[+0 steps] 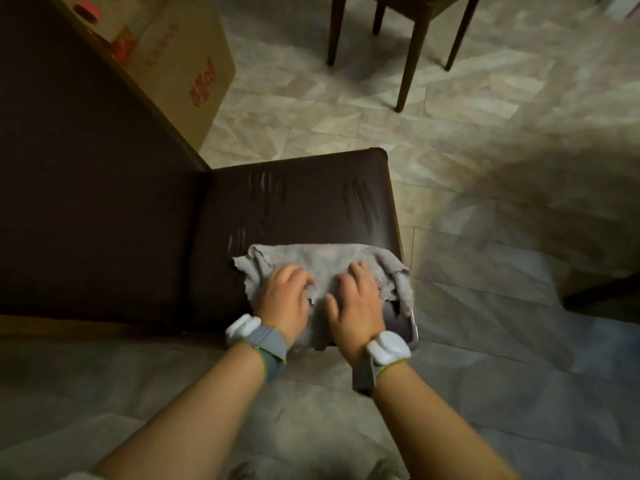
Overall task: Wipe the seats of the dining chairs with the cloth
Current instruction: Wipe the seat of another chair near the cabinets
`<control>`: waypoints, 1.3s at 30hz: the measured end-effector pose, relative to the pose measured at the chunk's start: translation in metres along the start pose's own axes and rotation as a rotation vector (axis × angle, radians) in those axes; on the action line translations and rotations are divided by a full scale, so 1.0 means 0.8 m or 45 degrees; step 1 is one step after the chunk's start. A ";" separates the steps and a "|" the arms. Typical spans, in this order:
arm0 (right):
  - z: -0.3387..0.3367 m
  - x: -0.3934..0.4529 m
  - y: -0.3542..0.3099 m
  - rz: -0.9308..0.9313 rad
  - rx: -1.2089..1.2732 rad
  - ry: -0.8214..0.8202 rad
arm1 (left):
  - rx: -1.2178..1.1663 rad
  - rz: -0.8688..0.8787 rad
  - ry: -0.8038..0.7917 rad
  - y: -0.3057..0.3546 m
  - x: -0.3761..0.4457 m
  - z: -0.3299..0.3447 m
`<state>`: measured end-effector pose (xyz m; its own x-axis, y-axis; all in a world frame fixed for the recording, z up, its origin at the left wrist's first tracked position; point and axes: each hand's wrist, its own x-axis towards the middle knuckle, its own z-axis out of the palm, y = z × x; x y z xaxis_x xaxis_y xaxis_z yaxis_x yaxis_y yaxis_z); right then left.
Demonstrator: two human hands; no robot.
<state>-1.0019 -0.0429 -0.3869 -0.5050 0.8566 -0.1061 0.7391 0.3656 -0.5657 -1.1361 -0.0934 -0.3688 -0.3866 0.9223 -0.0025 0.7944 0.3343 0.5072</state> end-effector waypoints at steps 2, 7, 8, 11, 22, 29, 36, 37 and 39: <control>0.018 0.016 0.007 -0.099 -0.299 0.050 | 0.140 0.116 -0.019 -0.008 0.008 0.025; 0.009 0.121 0.046 -0.156 -0.473 0.062 | 0.276 0.214 -0.101 -0.023 0.111 0.060; 0.003 0.145 0.050 -0.156 -0.478 0.043 | 0.318 0.219 -0.152 -0.023 0.137 0.059; -0.009 0.228 0.056 -0.134 -0.501 0.006 | 0.401 0.207 -0.160 -0.022 0.208 0.061; -0.033 0.290 0.035 -0.144 -0.706 -0.205 | 0.469 0.085 -0.194 -0.023 0.264 0.061; 0.007 0.116 0.042 -0.136 -0.623 -0.035 | 0.506 0.211 -0.226 -0.015 0.097 0.050; 0.043 -0.009 0.044 -0.260 -0.693 0.208 | 0.595 0.333 -0.100 -0.042 -0.028 0.060; 0.041 -0.010 0.044 -0.281 -0.683 0.223 | 0.604 0.327 -0.106 -0.043 -0.029 0.058; 0.041 -0.009 0.046 -0.276 -0.668 0.209 | 0.573 0.345 -0.127 -0.041 -0.027 0.052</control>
<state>-0.9856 -0.0471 -0.4339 -0.6245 0.7720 0.1185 0.7695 0.6342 -0.0758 -1.1342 -0.1158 -0.4214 -0.1105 0.9938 -0.0154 0.9905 0.1114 0.0810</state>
